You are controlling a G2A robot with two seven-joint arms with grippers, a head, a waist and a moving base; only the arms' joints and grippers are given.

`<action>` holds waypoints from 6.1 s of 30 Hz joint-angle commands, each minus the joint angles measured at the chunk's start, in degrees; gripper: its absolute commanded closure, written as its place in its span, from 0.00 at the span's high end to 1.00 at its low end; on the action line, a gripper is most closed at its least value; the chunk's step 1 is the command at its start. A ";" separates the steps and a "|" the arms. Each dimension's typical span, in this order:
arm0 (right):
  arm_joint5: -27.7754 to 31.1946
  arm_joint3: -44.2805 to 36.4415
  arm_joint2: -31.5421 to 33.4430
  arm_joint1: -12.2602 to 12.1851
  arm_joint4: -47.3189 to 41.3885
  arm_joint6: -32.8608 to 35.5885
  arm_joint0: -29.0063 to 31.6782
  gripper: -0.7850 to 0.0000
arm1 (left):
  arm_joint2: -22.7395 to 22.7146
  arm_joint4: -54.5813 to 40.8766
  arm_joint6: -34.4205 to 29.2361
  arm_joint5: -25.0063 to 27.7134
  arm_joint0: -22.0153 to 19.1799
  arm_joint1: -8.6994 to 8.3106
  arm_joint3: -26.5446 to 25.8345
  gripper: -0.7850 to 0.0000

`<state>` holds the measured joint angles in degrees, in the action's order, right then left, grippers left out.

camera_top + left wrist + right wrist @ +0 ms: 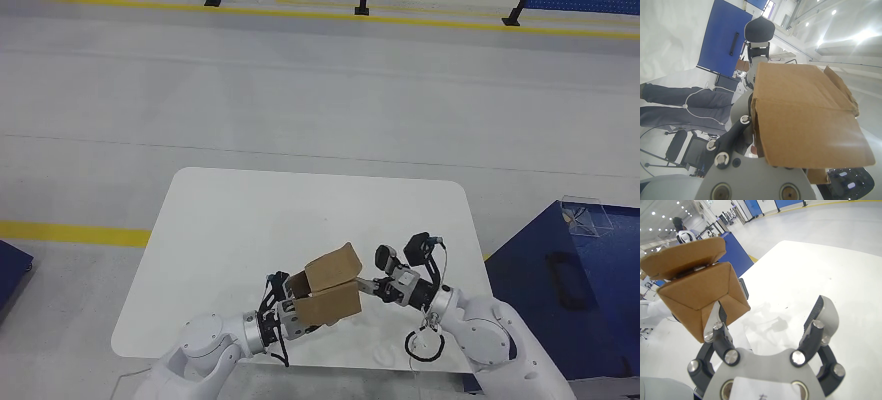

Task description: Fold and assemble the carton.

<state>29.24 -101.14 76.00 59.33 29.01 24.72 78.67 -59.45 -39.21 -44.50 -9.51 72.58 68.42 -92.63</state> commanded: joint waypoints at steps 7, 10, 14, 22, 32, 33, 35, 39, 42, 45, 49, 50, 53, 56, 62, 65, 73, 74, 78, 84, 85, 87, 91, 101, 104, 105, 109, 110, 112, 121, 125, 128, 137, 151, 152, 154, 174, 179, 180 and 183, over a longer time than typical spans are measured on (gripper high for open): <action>2.97 1.90 11.75 -0.89 -10.42 -6.03 3.78 1.00 | -0.06 -0.24 -0.35 -0.15 -0.10 0.02 -0.02 0.00; 1.15 2.85 17.46 -1.10 -9.41 -11.59 5.40 1.00 | -0.03 -0.30 -0.28 -0.55 -0.26 0.04 0.33 0.00; -0.38 0.53 20.47 -0.73 -6.02 -20.31 9.50 1.00 | -0.03 -0.30 -0.28 -0.55 -0.26 0.04 0.33 0.00; -0.42 -0.03 20.45 -0.72 -5.05 -20.20 10.07 1.00 | -0.03 -0.30 -0.28 -0.55 -0.26 0.04 0.33 0.00; -0.42 -0.03 20.45 -0.72 -5.05 -20.20 10.07 1.00 | -1.89 -1.34 14.83 -16.41 2.08 -0.18 -10.57 0.00; -0.42 -0.03 20.45 -0.72 -5.05 -20.20 10.07 1.00 | -2.22 -3.42 19.59 -21.38 2.77 -0.07 -14.43 0.00; -0.42 -0.03 20.45 -0.72 -5.05 -20.20 10.07 1.00 | -2.53 -9.18 30.28 -28.28 5.12 0.46 -20.19 0.00; -0.42 -0.03 20.45 -0.72 -5.05 -20.20 10.07 1.00 | -0.58 -27.16 52.65 -34.27 7.33 2.64 -25.56 0.00; -0.42 -0.03 20.45 -0.72 -5.05 -20.20 10.07 1.00 | 2.53 -34.80 74.46 -29.73 6.32 4.56 -25.21 0.00; -0.42 -0.03 20.45 -0.72 -5.05 -20.20 10.07 1.00 | 6.45 -41.55 93.07 -24.09 3.03 6.57 -21.93 0.00; -0.42 -0.03 20.45 -0.72 -5.05 -20.20 10.07 1.00 | 10.07 -51.20 110.92 -16.88 -3.60 9.20 -14.88 0.00; -0.42 -0.03 20.45 -0.72 -5.05 -20.20 10.07 1.00 | 10.73 -53.10 114.07 -15.30 -5.21 9.77 -12.62 0.00; -0.42 -0.03 20.45 -0.72 -5.05 -20.20 10.07 1.00 | 13.13 -57.65 120.64 -12.11 -9.62 11.37 -6.85 0.00; -0.42 -0.03 20.45 -0.72 -5.05 -20.20 10.07 1.00 | 15.24 -62.15 122.74 -9.11 -12.59 12.85 -2.19 0.00; -0.42 -0.03 20.45 -0.72 -5.05 -20.20 10.07 1.00 | 18.49 -65.84 123.66 -2.44 -16.39 15.35 4.68 0.00; -0.42 -0.03 20.45 -0.72 -5.05 -20.20 10.07 1.00 | 19.77 -65.01 121.91 -1.23 -18.15 16.27 6.62 0.78; -0.42 -0.03 20.45 -0.72 -5.05 -20.20 10.07 1.00 | 21.58 -57.41 117.60 2.18 -17.31 17.13 1.33 1.00; -0.42 -0.03 20.45 -0.72 -5.05 -20.20 10.07 1.00 | 21.47 -56.16 116.97 2.04 -16.48 16.97 -0.85 1.00; -0.42 -0.03 20.45 -0.72 -5.05 -20.20 10.07 1.00 | 20.47 -49.92 116.59 -0.90 -12.25 15.75 -9.68 1.00; -0.42 -0.03 20.45 -0.72 -5.05 -20.20 10.07 1.00 | 17.62 -31.66 106.00 -9.84 -5.27 12.57 -23.68 1.00; -0.42 -0.03 20.45 -0.72 -5.05 -20.20 10.07 1.00 | 16.88 -29.28 103.15 -12.06 -4.01 11.96 -24.66 1.00; -0.42 -0.03 20.45 -0.72 -5.05 -20.20 10.07 1.00 | 14.71 -27.28 97.60 -16.42 -1.14 10.79 -25.12 1.00; -0.42 -0.03 20.45 -0.72 -5.05 -20.20 10.07 1.00 | 12.16 -25.16 89.55 -20.31 1.24 9.60 -26.01 1.00; -0.42 -0.03 20.45 -0.72 -5.05 -20.20 10.07 1.00 | 12.16 -25.16 89.55 -20.31 1.24 9.60 -26.01 1.00; -0.42 -0.03 20.45 -0.72 -5.05 -20.20 10.07 1.00 | 12.16 -25.16 89.55 -20.31 1.24 9.60 -26.01 1.00; -0.42 -0.03 20.45 -0.72 -5.05 -20.20 10.07 1.00 | 12.16 -25.16 89.55 -20.31 1.24 9.60 -26.01 1.00; -0.42 -0.03 20.45 -0.72 -5.05 -20.20 10.07 1.00 | 12.16 -25.16 89.55 -20.31 1.24 9.60 -26.01 1.00; -0.42 -0.03 20.45 -0.72 -5.05 -20.20 10.07 1.00 | 12.16 -25.16 89.55 -20.31 1.24 9.60 -26.01 1.00; -2.88 -0.20 20.20 -0.77 -0.98 -19.20 9.95 1.00 | 12.80 -21.90 87.77 -24.00 0.48 9.29 -26.82 1.00; -9.89 -2.33 7.46 0.00 16.58 -11.26 6.52 1.00 | 11.78 -5.11 90.78 -48.49 0.57 6.36 -24.86 1.00; -9.87 -1.09 3.35 0.33 20.53 -8.29 4.41 1.00 | 14.23 -9.14 90.78 -48.49 -0.20 3.33 -19.47 1.00; -11.22 0.50 -0.86 0.90 22.53 -6.20 1.90 1.00 | 16.79 -12.57 90.78 -48.49 -3.41 1.57 -16.11 1.00; -18.50 7.05 -10.98 2.94 32.35 -6.01 -4.84 1.00 | 19.24 -19.29 90.80 -48.49 -9.79 -2.62 -16.38 1.00; -19.42 12.99 -19.10 5.30 35.26 -4.44 -9.30 1.00 | 27.01 -28.30 90.79 -48.49 -16.44 -5.93 -12.07 1.00; -19.49 13.36 -19.47 5.44 35.47 -4.49 -9.50 1.00 | 27.80 -29.06 90.79 -48.49 -17.37 -5.87 -11.29 1.00; -19.65 14.01 -20.04 5.70 35.80 -4.75 -9.82 1.00 | 29.17 -30.48 90.79 -48.49 -19.19 -5.76 -9.70 1.00; -22.89 16.72 -21.58 7.52 38.14 -5.20 -11.88 1.00 | 37.50 -35.90 90.79 -48.49 -27.72 -4.40 -3.35 1.00; -23.84 17.10 -21.50 7.97 38.17 -6.38 -12.36 1.00 | 37.82 -37.77 91.61 -47.66 -28.35 -3.78 -3.87 1.00; -24.02 17.03 -21.43 8.04 38.26 -6.74 -12.38 1.00 | 37.77 -38.12 92.08 -47.19 -28.41 -3.67 -4.03 1.00; -23.50 15.99 -20.20 8.08 36.85 -9.56 -11.91 1.00 | 37.41 -39.20 93.90 -45.37 -28.29 -3.45 -5.69 1.00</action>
<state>5.25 -84.76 55.28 67.45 66.42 16.25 66.52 -21.84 -78.10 48.65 -55.60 44.21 64.94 -97.63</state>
